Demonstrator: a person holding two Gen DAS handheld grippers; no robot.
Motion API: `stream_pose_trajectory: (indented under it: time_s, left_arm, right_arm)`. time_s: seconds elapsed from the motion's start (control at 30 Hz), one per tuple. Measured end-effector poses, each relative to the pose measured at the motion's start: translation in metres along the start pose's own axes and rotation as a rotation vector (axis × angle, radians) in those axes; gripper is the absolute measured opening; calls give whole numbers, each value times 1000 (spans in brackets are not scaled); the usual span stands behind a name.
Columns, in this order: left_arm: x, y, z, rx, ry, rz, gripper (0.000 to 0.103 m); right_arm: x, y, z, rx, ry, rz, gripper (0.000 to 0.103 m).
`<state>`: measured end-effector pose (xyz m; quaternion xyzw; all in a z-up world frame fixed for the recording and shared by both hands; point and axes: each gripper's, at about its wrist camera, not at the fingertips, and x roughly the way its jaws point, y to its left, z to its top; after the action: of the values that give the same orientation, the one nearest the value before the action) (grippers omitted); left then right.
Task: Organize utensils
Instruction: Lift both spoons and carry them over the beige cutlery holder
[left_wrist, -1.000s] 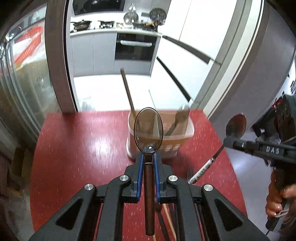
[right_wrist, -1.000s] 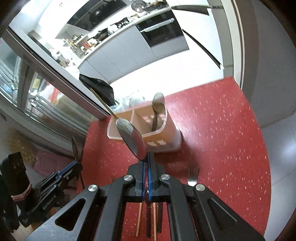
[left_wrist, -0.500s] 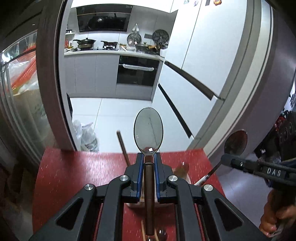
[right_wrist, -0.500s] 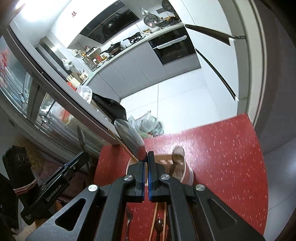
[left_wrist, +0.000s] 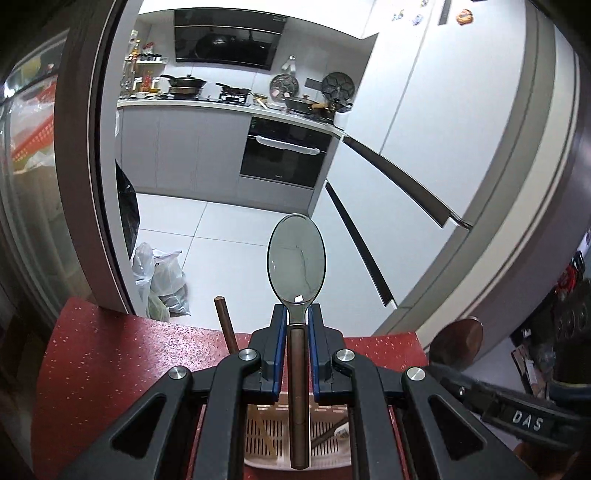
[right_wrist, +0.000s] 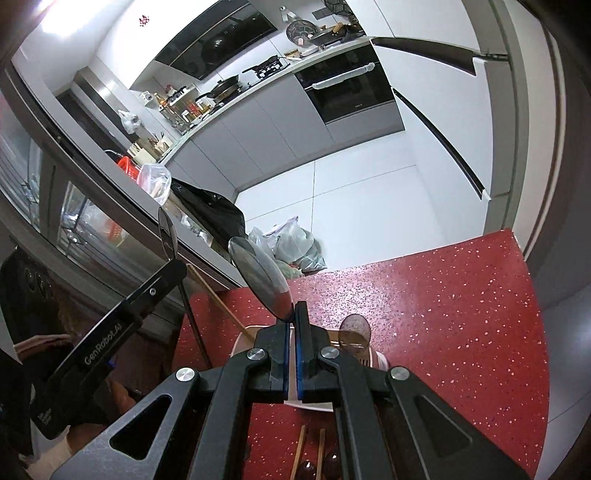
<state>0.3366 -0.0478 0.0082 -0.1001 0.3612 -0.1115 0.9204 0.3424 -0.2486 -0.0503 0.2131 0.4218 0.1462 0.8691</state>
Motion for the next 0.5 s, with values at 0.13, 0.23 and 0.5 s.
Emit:
stream_pose_trajectory:
  time_s: [0.13, 0.23, 0.5]
  left_arm:
    - [18, 3, -13, -4, 17, 19, 33]
    - [26, 5, -27, -2, 45, 38, 33]
    - [27, 5, -57, 60, 99, 96, 33]
  right_arm:
    - [12, -3, -5, -28, 14, -10, 3]
    - [19, -7, -11, -28, 30, -14, 3]
    - [27, -20, -28, -18, 66, -18, 3]
